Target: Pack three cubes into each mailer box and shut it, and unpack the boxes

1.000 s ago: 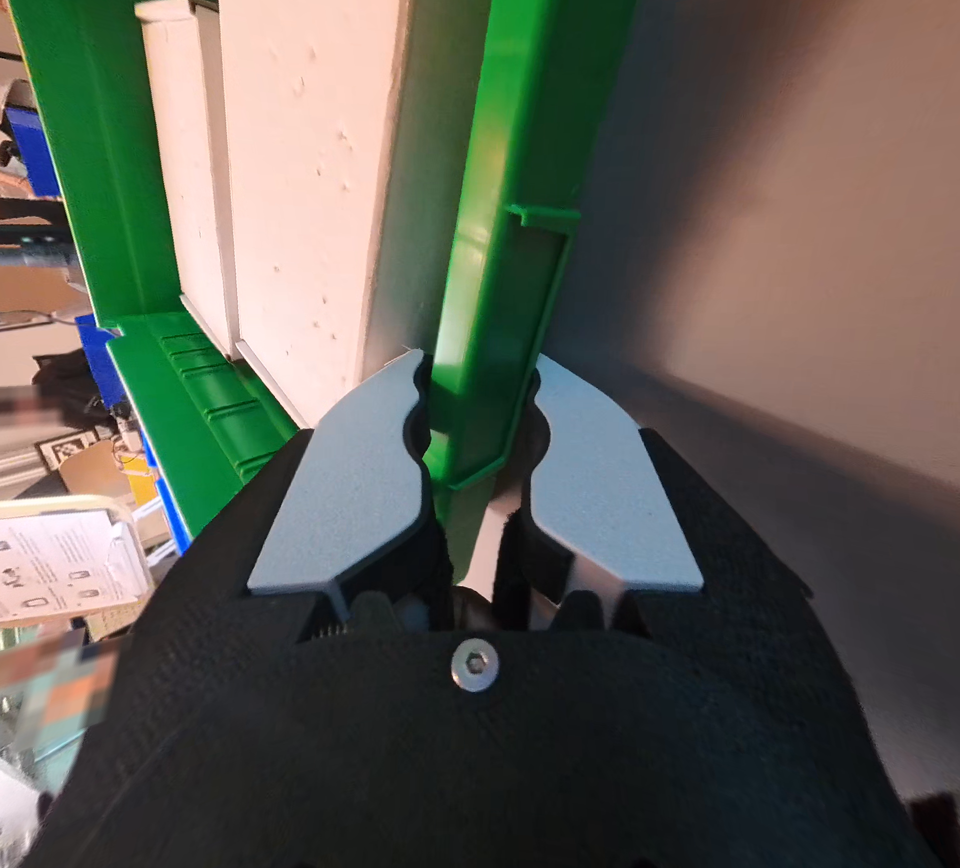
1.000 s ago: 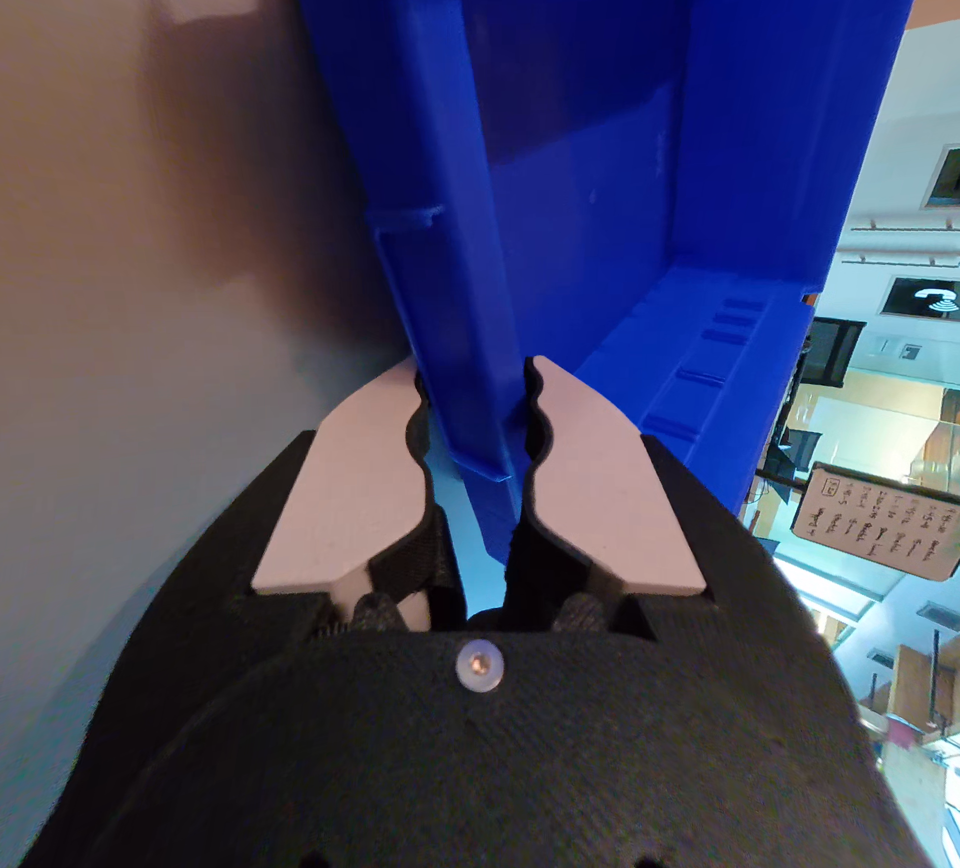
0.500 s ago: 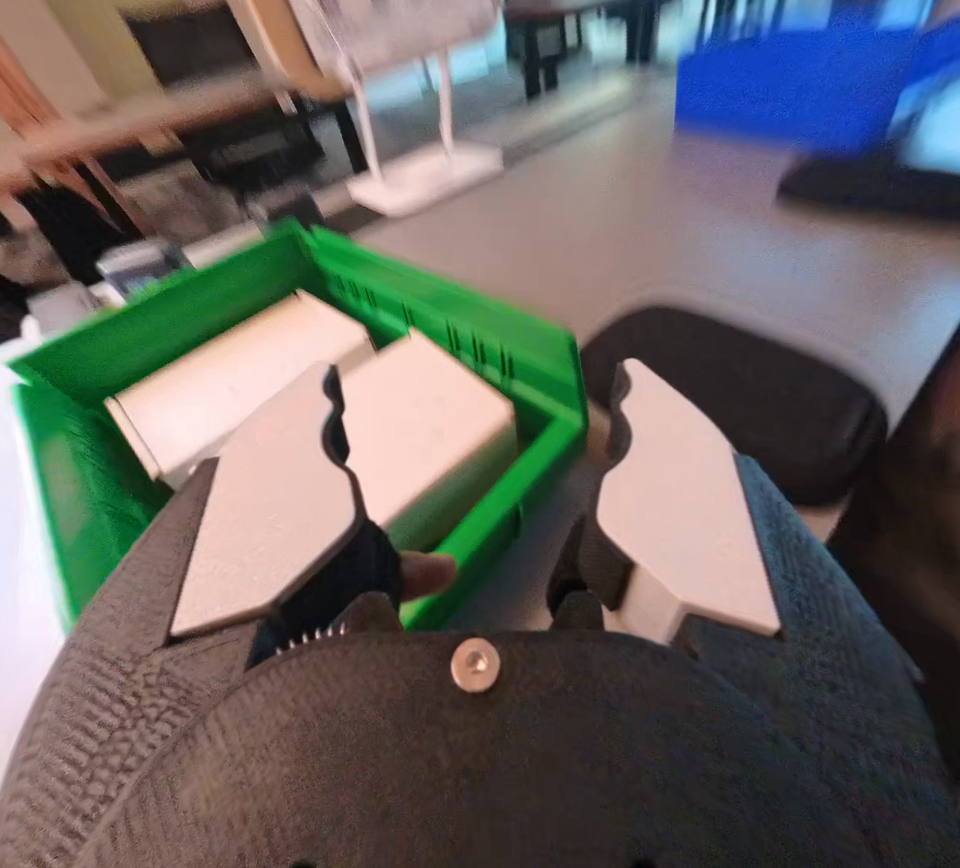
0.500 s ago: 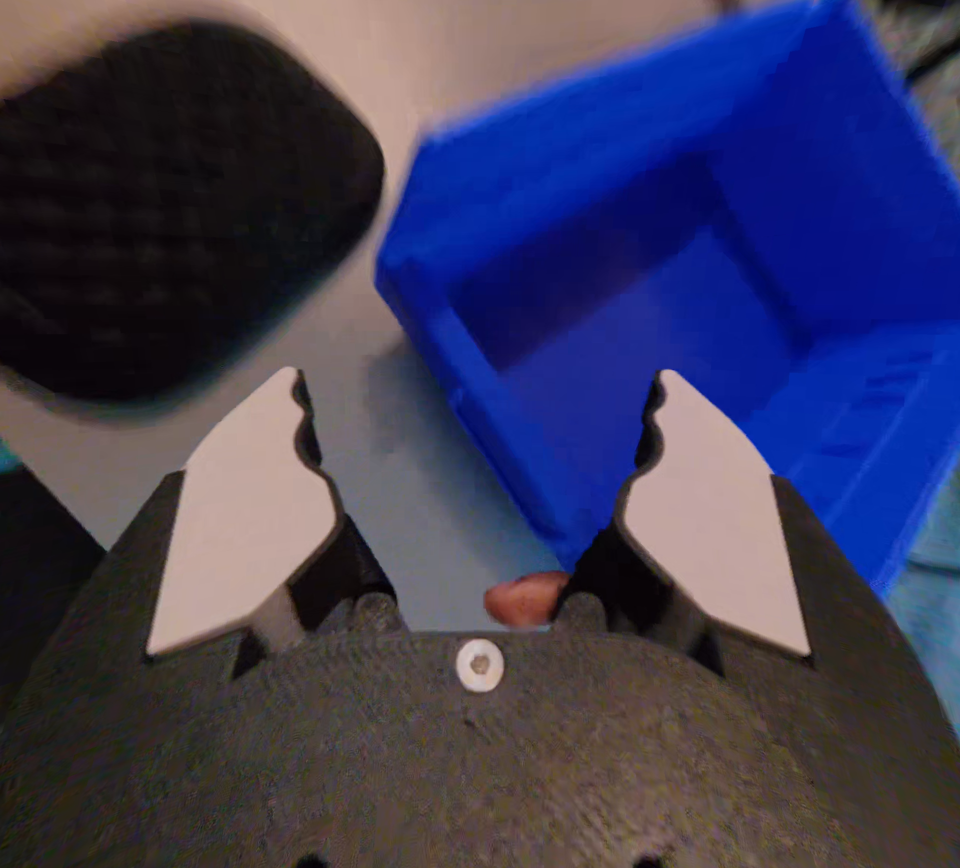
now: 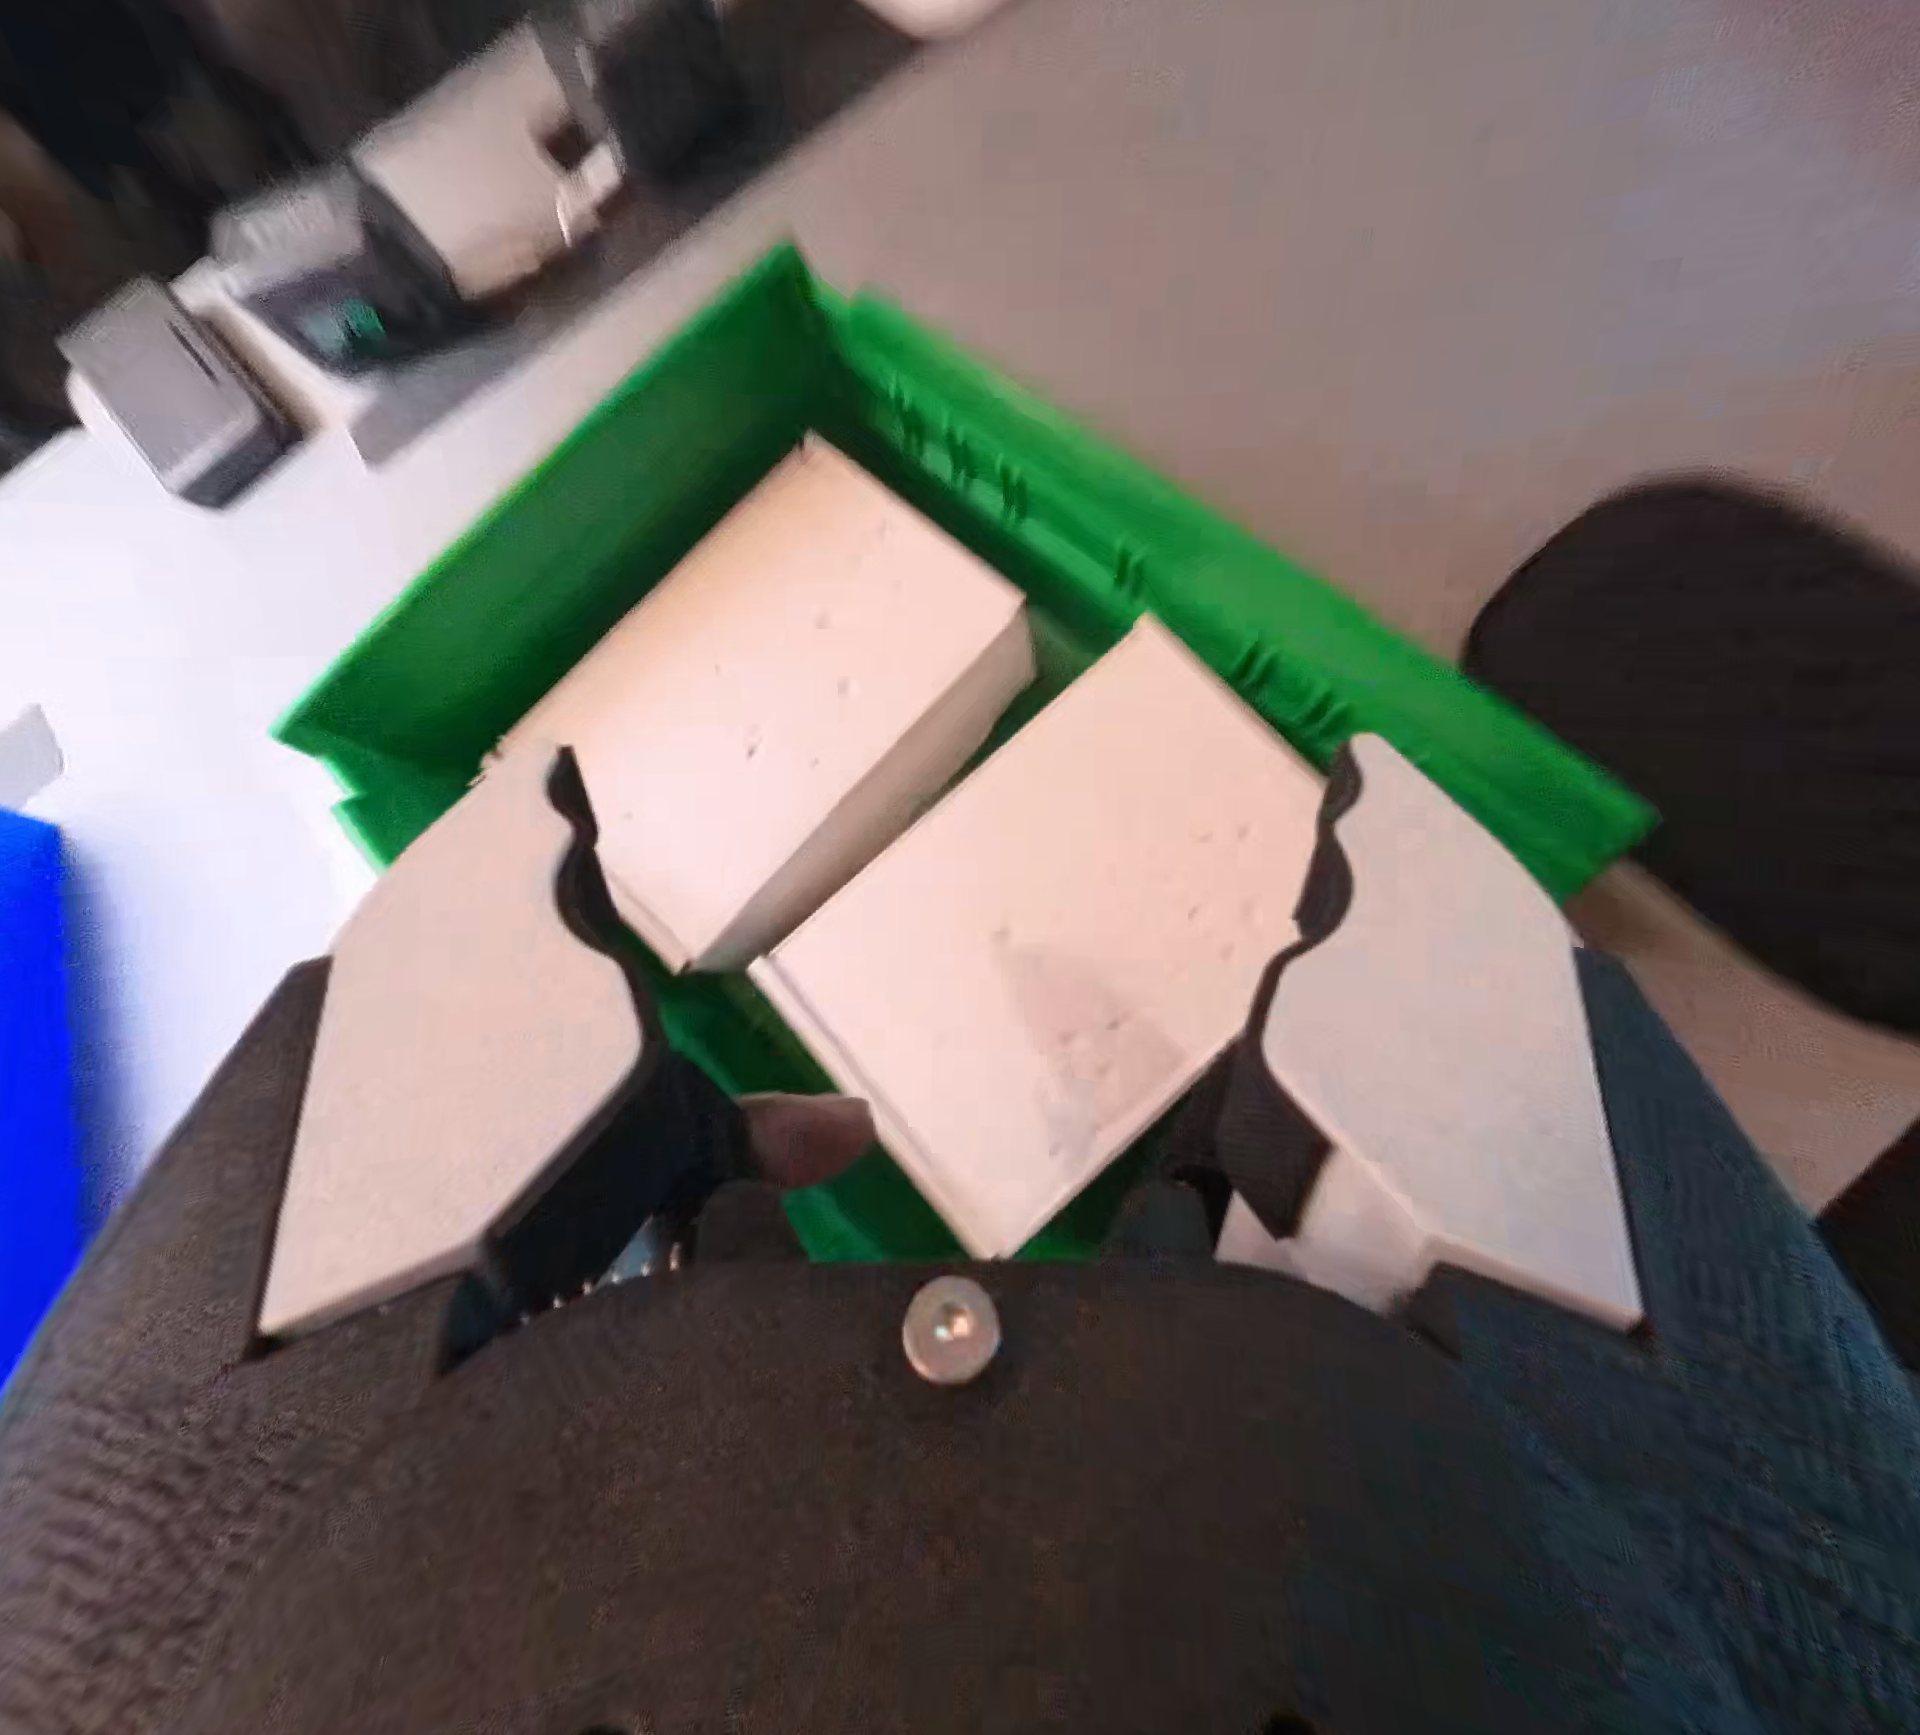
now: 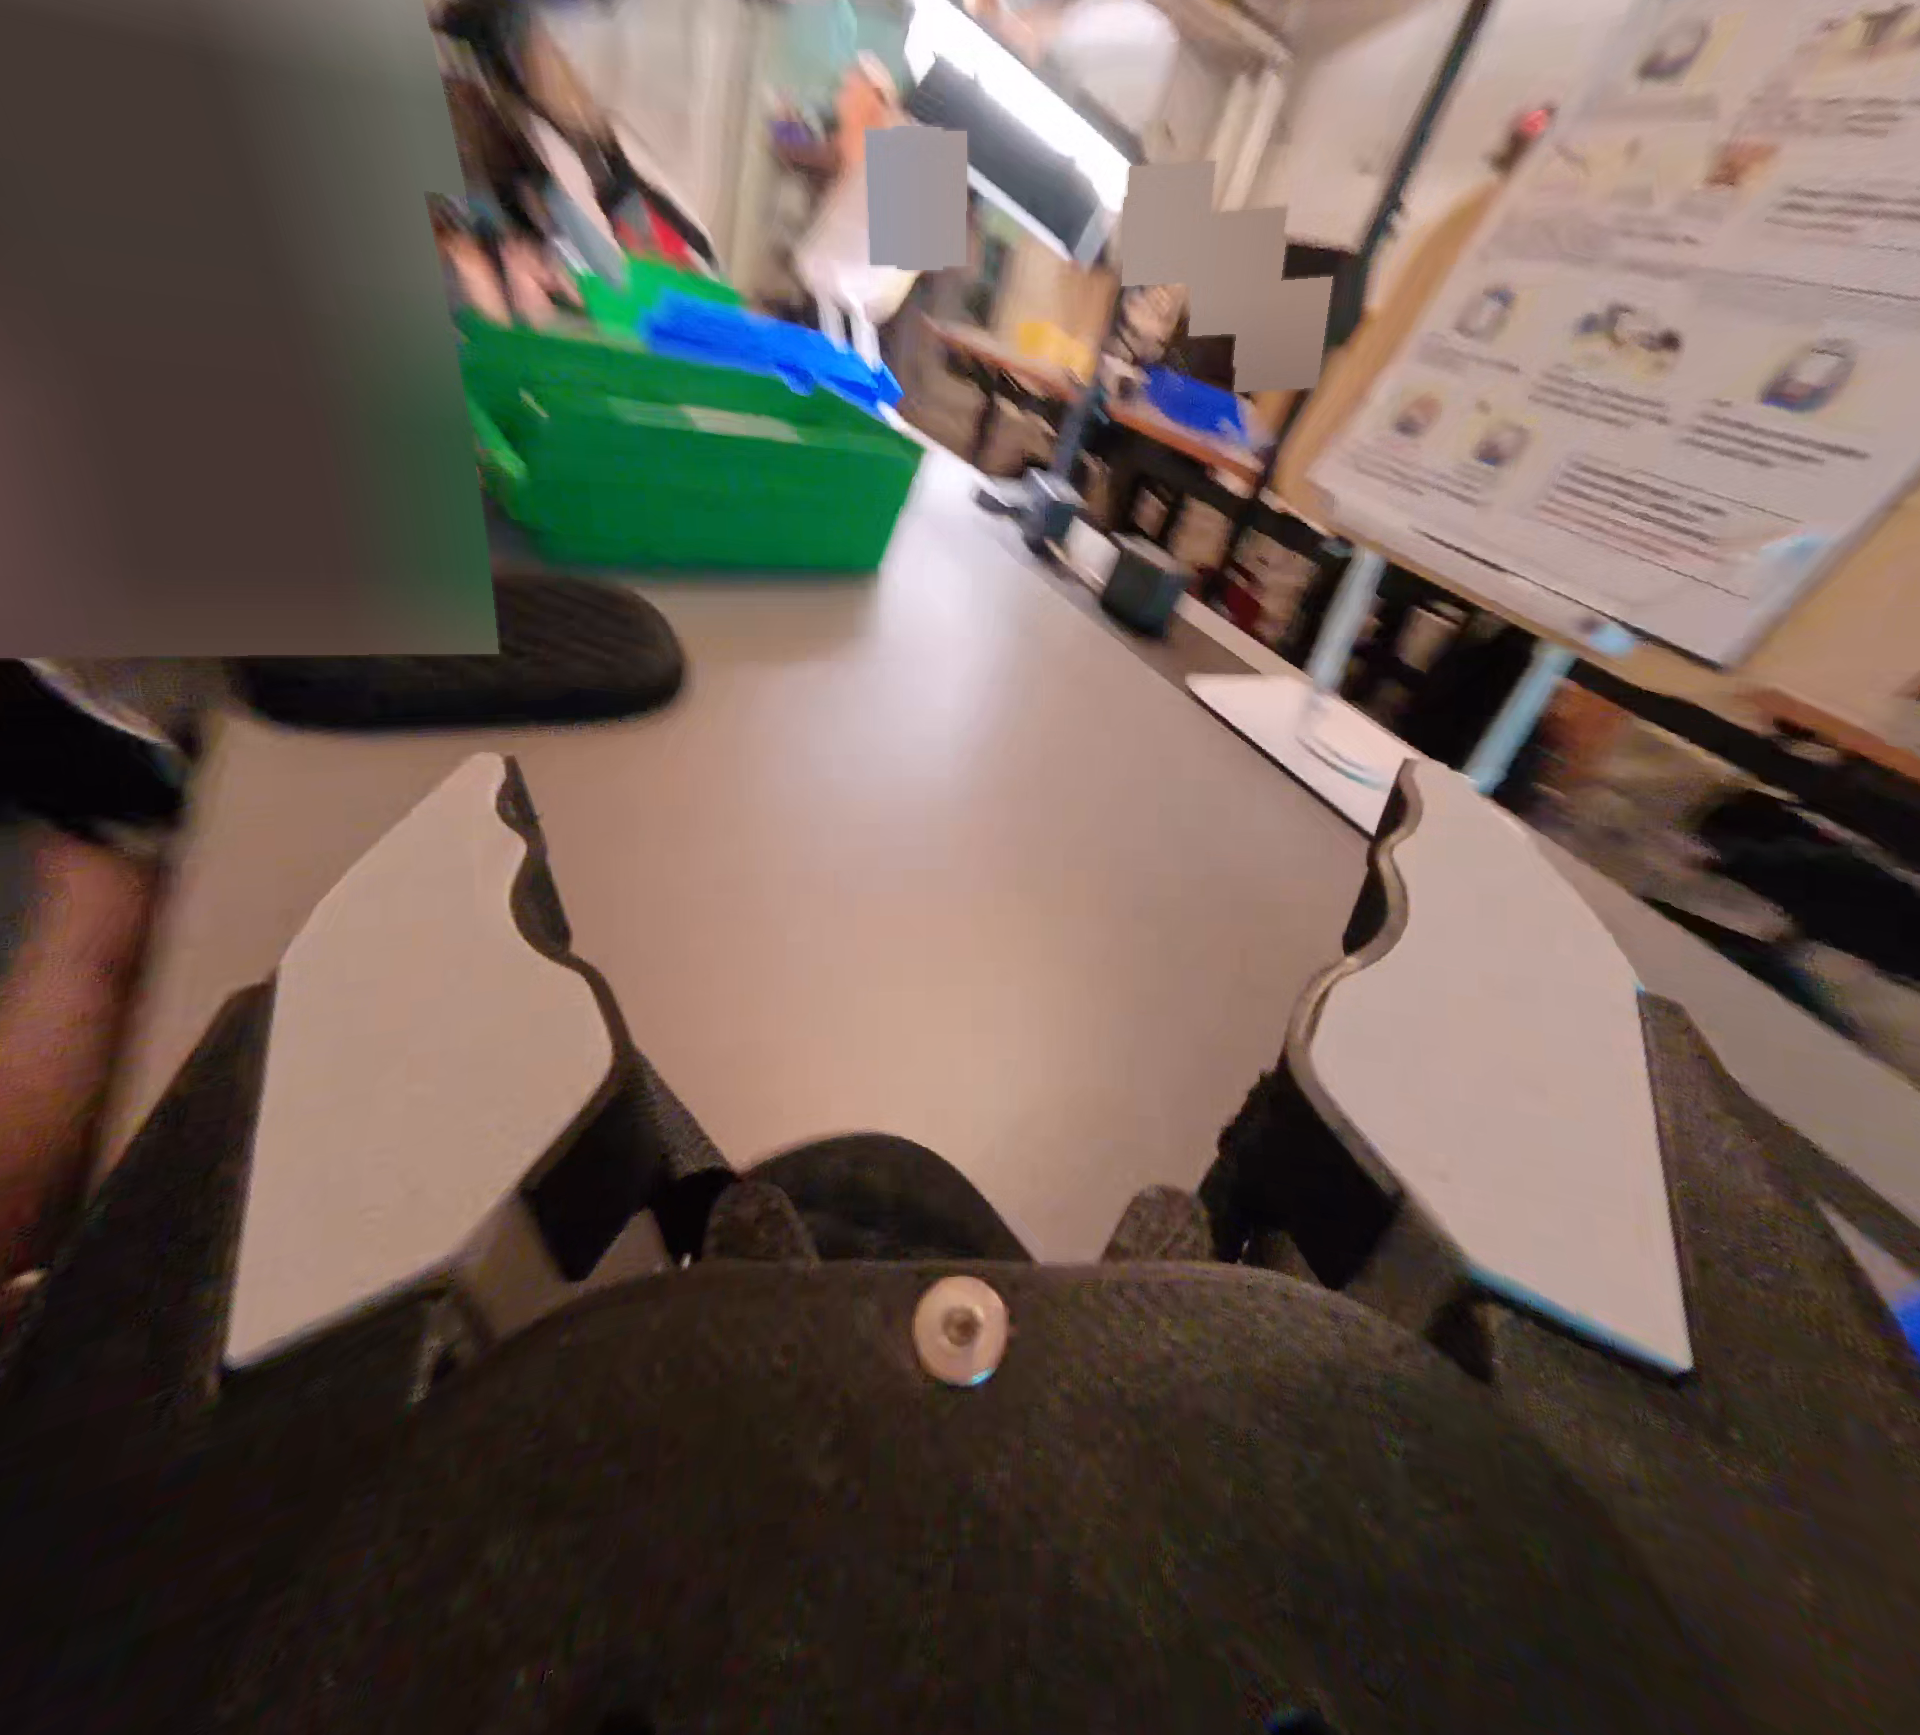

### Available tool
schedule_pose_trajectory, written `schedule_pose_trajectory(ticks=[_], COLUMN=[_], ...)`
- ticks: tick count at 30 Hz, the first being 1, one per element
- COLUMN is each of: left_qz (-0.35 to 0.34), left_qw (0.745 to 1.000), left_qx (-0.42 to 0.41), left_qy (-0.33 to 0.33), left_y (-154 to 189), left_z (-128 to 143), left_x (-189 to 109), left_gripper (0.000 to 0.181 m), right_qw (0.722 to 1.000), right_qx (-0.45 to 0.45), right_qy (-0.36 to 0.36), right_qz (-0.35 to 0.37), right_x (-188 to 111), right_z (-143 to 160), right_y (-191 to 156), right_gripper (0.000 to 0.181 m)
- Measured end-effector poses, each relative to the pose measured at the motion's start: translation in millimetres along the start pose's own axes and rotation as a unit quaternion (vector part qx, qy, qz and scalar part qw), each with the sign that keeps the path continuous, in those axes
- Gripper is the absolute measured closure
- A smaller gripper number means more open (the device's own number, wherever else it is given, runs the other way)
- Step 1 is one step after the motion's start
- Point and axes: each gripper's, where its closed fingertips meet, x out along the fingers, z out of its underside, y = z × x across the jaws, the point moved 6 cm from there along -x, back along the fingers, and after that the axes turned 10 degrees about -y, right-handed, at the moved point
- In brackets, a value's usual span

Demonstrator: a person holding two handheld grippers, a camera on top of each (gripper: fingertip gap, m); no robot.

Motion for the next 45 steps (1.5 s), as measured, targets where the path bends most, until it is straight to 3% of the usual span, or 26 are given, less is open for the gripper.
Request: schedule_pose_trajectory(ticks=[3, 5, 7, 10, 13, 15, 18, 21, 24, 32, 38, 45], left_qz=[-0.016, -0.040, -0.040, -0.011, 0.001, 0.015, 0.039, 0.056, 0.068, 0.097, 0.081, 0.049], left_qw=[0.991, 0.977, 0.960, 0.935, 0.919, 0.919, 0.918, 0.909, 0.904, 0.901, 0.908, 0.907], left_qx=[0.057, 0.110, 0.150, 0.167, 0.190, 0.201, 0.210, 0.195, 0.192, 0.183, 0.209, 0.230], left_qy=[-0.124, -0.179, -0.234, -0.314, -0.345, -0.338, -0.335, -0.363, -0.376, -0.382, -0.354, -0.350], left_y=[-18, -32, -42, -50, -53, -53, -53, -58, -62, -64, -65, -66], left_z=[-11, -15, -14, -9, -10, -13, -15, -11, -7, 0, 5, -4], left_x=[27, 42, 56, 76, 93, 103, 117, 128, 135, 146, 146, 123], left_gripper=[0.049, 0.053, 0.062, 0.072, 0.071, 0.070, 0.058, 0.051, 0.051, 0.050, 0.052, 0.055], right_qw=[0.987, 0.983, 0.978, 0.960, 0.948, 0.958, 0.976, 0.974, 0.972, 0.975, 0.977, 0.978], right_qx=[-0.089, -0.109, -0.078, -0.109, -0.100, -0.103, -0.141, -0.208, -0.227, -0.217, -0.210, -0.209], right_qy=[-0.077, -0.126, -0.191, -0.249, -0.291, -0.254, -0.134, -0.024, 0.033, 0.039, 0.031, 0.023], right_qz=[0.107, 0.078, 0.042, 0.072, 0.081, 0.079, 0.095, 0.092, 0.058, 0.019, 0.000, 0.002], right_x=[11, 17, 20, 15, 5, 1, -1, 0, 5, 26, 37, 38], right_z=[17, 35, 56, 70, 76, 67, 32, -4, -22, -23, -15, -12], right_y=[11, 7, 5, 9, 12, 9, -1, -24, -46, -58, -62, -61], right_gripper=[0.036, 0.046, 0.043, 0.044, 0.040, 0.040, 0.047, 0.060, 0.063, 0.063, 0.064, 0.064])
